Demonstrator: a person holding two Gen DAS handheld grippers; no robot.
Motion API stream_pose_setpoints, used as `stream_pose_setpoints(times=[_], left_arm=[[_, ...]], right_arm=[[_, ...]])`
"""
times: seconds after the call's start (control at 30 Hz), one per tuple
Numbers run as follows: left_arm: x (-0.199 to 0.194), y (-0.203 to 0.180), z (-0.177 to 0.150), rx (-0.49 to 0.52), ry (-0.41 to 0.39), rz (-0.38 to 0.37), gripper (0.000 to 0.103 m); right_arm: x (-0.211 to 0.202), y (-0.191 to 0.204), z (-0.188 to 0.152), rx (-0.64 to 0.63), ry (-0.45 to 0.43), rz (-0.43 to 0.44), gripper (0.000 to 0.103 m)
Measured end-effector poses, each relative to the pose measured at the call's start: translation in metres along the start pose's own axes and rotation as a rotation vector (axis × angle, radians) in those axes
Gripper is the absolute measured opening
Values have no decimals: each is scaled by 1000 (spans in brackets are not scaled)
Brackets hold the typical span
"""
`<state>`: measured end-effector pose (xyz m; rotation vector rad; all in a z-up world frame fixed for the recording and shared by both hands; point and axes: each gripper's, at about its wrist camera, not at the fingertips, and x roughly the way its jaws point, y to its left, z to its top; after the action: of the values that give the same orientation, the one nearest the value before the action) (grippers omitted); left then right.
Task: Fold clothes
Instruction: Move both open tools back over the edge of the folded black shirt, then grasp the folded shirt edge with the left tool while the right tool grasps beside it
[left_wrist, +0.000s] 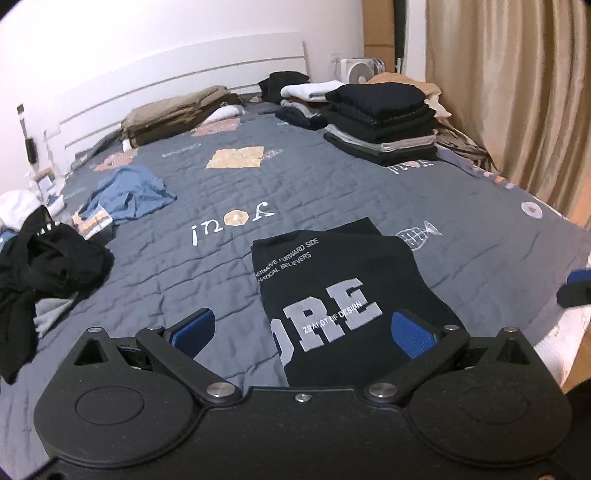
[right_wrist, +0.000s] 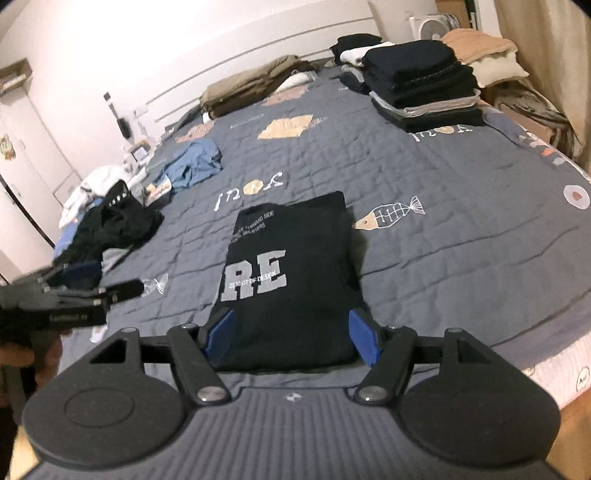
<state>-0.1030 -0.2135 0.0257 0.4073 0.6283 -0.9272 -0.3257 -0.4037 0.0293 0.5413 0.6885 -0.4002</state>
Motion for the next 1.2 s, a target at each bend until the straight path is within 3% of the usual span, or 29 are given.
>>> stream_pose_setpoints(times=[0.3,0.6,0.77,1.2], left_arm=[[41,30,-1,-64,26,-78,103],[91,55,-5,-119,69,-187,102],[122,71,-6,-174,86,-255,95],[150,93,-3,-279,98,-355,95]], right_arm=[[42,-13,6,32,50,-20,68],[79,-27,2,90,93,29,68],[94,-34,2,120,106,40,68],[91,-44,1,171,86,49,68]])
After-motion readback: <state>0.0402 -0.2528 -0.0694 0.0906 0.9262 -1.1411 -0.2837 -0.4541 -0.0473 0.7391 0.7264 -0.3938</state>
